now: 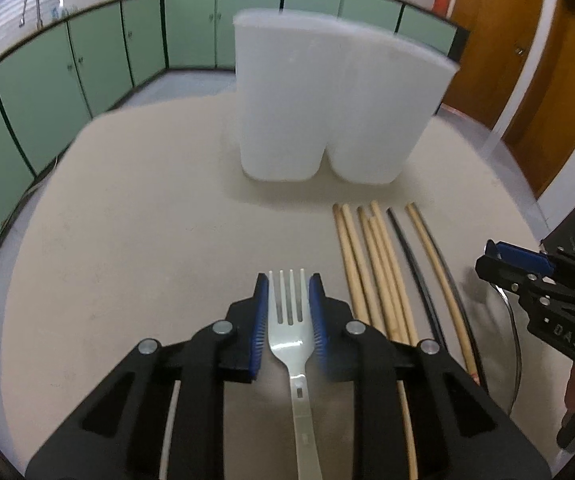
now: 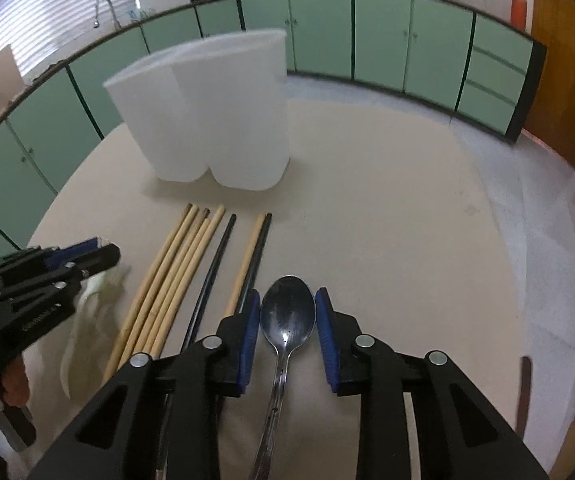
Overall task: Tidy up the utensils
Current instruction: 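Lift the fork into the white holder with the left tool while the right tool drops the spoon in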
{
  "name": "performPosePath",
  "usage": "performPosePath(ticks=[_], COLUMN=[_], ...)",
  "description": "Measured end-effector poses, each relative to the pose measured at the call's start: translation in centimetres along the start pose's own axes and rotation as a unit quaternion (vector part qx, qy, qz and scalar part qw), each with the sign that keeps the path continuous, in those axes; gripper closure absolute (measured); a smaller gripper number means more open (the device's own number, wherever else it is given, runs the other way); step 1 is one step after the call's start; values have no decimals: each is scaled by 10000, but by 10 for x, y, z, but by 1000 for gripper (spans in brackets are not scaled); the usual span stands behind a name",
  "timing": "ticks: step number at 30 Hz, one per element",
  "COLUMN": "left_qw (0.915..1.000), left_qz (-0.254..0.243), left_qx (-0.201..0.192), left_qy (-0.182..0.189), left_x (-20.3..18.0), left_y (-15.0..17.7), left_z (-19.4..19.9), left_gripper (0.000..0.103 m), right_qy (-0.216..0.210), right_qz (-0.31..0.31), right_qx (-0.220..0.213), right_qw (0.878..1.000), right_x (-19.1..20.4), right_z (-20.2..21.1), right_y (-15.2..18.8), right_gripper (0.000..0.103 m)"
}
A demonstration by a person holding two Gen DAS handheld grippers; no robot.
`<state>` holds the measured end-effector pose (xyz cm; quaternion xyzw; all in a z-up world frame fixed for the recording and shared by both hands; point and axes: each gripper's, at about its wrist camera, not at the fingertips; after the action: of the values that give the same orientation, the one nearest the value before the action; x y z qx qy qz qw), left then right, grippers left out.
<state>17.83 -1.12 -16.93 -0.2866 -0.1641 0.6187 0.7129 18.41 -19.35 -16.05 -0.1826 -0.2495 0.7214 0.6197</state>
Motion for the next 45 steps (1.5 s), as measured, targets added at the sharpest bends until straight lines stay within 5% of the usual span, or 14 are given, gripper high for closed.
performPosePath(ticks=[8, 14, 29, 39, 45], left_qw=[9958, 9875, 9718, 9432, 9389], left_qz=[-37, -51, 109, 19, -105], left_qx=[-913, -1574, -2341, -3271, -3410], left_qy=[14, 10, 282, 590, 463], left_x=[-9, 7, 3, -11, -23], left_y=[10, -13, -44, -126, -172], left_z=[43, 73, 102, 138, 117], left_gripper=[84, 84, 84, 84, 84], right_qy=[-91, -236, -452, -757, -689], right_qz=[-171, -118, -2, 187, 261], right_qx=[-606, -1260, -2002, -2802, -2991], right_qw=[9980, 9917, 9787, 9568, 9514], right_x=[-10, -13, -21, -20, -12], right_z=[29, 58, 95, 137, 126], right_y=[0, -19, -60, -137, -178], right_gripper=[75, 75, 75, 75, 75])
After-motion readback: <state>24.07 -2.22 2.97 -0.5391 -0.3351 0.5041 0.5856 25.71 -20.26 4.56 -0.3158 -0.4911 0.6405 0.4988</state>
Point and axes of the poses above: each gripper's, at about its wrist camera, not at the fingertips, and z roughly against the way its jaws point, x to its left, y to its underside, and after that the axes turned 3 degrees about y, right-handed
